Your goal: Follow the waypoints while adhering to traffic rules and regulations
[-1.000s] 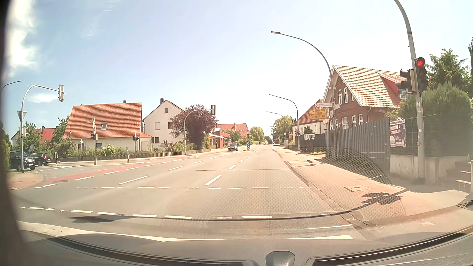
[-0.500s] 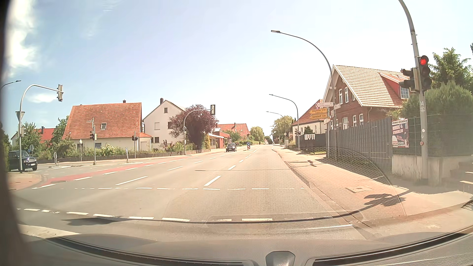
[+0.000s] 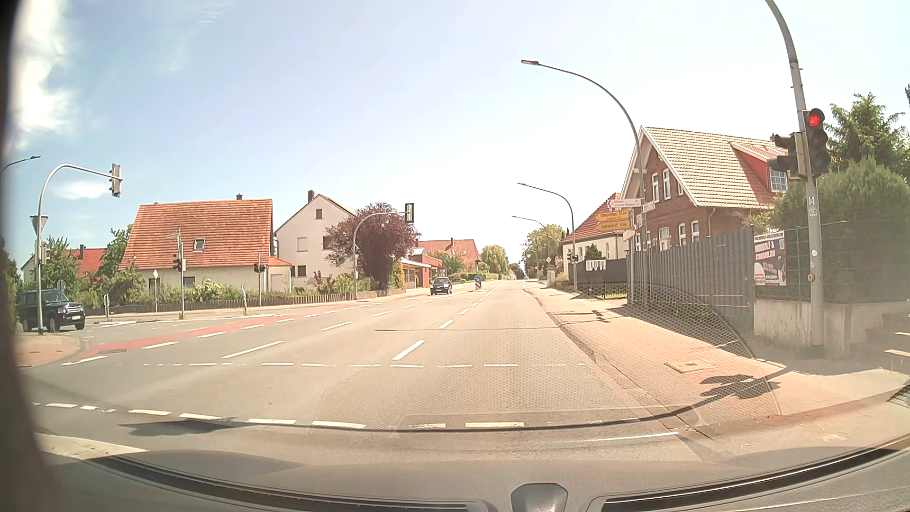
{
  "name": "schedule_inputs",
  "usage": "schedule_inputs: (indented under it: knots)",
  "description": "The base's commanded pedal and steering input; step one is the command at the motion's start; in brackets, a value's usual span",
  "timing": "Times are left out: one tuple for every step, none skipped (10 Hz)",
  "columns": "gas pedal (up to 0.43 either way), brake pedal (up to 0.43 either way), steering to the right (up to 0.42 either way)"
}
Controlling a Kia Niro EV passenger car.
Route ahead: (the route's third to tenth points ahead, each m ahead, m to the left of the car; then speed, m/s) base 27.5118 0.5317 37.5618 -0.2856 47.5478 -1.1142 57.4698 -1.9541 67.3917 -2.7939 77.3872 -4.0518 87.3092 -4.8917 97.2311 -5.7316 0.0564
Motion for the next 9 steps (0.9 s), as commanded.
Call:
schedule_inputs:
  knots:
    - [0.000, 0.226, -0.005]
    - [0.000, 0.232, -0.005]
    - [0.000, 0.232, -0.004]
    - [0.000, 0.232, -0.004]
    - [0.000, 0.232, -0.005]
    - [0.000, 0.232, -0.005]
    - [0.000, 0.232, -0.004]
    - [0.000, 0.232, -0.004]
    - [0.000, 0.232, -0.004]
